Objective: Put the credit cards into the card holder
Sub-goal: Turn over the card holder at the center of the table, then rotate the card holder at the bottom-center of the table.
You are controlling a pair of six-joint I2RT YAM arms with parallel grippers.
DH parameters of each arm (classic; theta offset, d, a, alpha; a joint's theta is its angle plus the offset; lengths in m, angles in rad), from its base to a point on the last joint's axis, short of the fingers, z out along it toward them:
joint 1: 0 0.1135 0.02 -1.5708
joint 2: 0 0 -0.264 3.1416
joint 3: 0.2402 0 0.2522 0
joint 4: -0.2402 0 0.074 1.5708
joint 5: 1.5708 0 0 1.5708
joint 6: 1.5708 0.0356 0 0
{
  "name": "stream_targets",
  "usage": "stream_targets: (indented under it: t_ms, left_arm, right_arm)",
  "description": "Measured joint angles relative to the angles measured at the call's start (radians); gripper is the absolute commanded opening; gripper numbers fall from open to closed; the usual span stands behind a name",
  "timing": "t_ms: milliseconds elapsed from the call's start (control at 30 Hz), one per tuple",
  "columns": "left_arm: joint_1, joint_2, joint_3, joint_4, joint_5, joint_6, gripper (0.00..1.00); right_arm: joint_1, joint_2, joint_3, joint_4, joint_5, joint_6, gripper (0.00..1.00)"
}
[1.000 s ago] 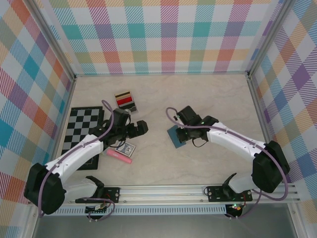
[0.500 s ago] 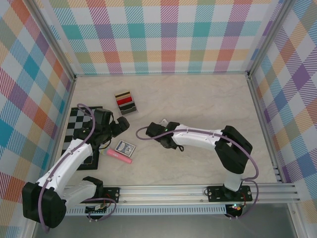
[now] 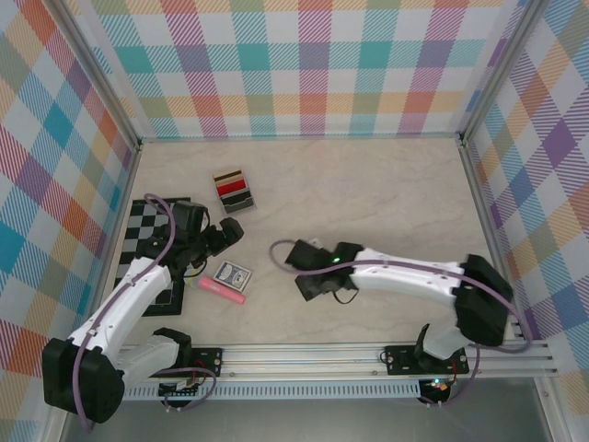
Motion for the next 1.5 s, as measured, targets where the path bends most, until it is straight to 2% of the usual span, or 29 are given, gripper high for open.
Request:
stream_targets:
  t_ms: [100, 200, 267, 633, 833, 967, 1067, 1167, 1267, 1367, 1500]
  left_arm:
    - [0.000, 0.032, 0.000, 0.025, 0.040, 0.000, 1.00]
    - [0.000, 0.051, 0.000, 0.027, 0.062, 0.003, 1.00]
    - [0.000, 0.053, 0.000, 0.026, 0.072, 0.007, 1.00]
    - [0.000, 0.051, 0.000, 0.022, 0.096, 0.022, 1.00]
    - [0.000, 0.027, 0.000, -0.002, 0.068, 0.034, 1.00]
    - [0.000, 0.013, 0.000, -0.005, 0.054, 0.047, 1.00]
    - [0.000, 0.014, 0.000, 0.003, 0.070, 0.059, 0.99]
    - [-0.001, 0.034, 0.000, 0.032, 0.116, 0.071, 0.96]
    - [-0.027, 0.092, 0.006, 0.067, 0.163, 0.086, 0.92]
    - [-0.095, 0.184, 0.049, 0.077, 0.192, 0.115, 0.86]
    - [-0.203, 0.317, 0.139, 0.086, 0.209, 0.146, 0.81]
  right_arm:
    - [-0.140, -0.068, -0.072, 0.105, -0.125, 0.110, 0.67]
    - [-0.199, -0.008, -0.066, 0.151, -0.198, 0.192, 0.61]
    - [-0.209, 0.069, -0.021, 0.148, -0.221, 0.221, 0.56]
    - [-0.242, 0.454, 0.288, 0.111, -0.251, 0.222, 0.56]
    - [-0.246, 0.492, 0.306, 0.113, -0.348, 0.072, 0.53]
    - [-0.216, 0.424, 0.203, 0.159, -0.428, -0.081, 0.51]
    - [-0.188, 0.301, 0.063, 0.134, -0.470, -0.180, 0.50]
    - [-0.188, 0.145, -0.045, 0.054, -0.462, -0.223, 0.49]
    - [-0.236, -0.004, -0.106, 0.017, -0.428, -0.182, 0.40]
    - [-0.288, -0.117, -0.174, 0.009, -0.399, -0.049, 0.37]
    - [-0.293, -0.171, -0.280, 0.013, -0.428, 0.129, 0.36]
